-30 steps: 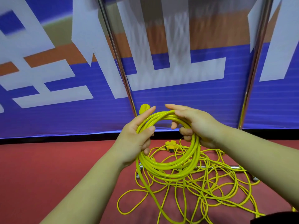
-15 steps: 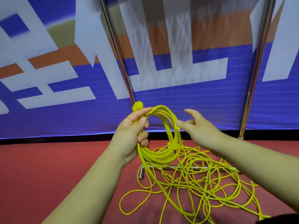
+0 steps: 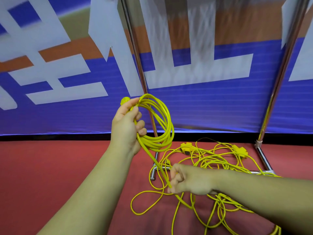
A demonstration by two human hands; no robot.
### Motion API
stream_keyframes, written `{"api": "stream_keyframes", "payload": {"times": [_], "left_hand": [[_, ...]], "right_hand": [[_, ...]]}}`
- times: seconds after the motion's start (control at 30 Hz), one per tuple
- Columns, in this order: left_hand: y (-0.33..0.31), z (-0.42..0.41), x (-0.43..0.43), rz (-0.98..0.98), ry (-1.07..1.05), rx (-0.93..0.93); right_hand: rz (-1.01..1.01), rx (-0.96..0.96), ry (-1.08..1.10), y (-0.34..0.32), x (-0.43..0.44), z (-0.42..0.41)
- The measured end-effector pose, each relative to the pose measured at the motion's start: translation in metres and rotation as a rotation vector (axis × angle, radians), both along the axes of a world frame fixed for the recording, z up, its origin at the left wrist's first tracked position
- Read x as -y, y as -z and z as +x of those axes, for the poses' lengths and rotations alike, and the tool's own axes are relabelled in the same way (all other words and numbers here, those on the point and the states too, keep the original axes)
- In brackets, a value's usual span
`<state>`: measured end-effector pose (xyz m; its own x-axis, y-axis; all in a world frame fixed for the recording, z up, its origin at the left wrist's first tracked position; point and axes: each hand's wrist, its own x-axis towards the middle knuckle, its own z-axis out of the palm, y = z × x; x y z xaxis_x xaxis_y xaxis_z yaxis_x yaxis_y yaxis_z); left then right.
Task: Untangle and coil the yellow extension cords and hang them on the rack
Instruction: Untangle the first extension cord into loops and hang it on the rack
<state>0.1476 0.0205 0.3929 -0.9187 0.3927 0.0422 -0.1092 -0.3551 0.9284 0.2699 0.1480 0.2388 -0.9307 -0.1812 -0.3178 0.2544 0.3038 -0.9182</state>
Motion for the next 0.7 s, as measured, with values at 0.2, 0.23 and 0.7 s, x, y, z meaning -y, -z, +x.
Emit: {"api": "stream_keyframes", "payload": {"times": [0.2, 0.23, 0.7], "left_hand": [[-0.006, -0.012, 0.022, 0.108, 0.029, 0.059], [-0.006, -0.014, 0.025, 0.123, 0.042, 0.065], [-0.006, -0.016, 0.049, -0.067, 0.185, -0.13]], "right_hand": [[0.086, 0.141, -0.128, 0.016, -0.005, 0.004], [0.112, 0.15, -0.133, 0.021, -0.012, 0.004], [0.046, -0.047, 0.565, -0.021, -0.093, -0.003]]}}
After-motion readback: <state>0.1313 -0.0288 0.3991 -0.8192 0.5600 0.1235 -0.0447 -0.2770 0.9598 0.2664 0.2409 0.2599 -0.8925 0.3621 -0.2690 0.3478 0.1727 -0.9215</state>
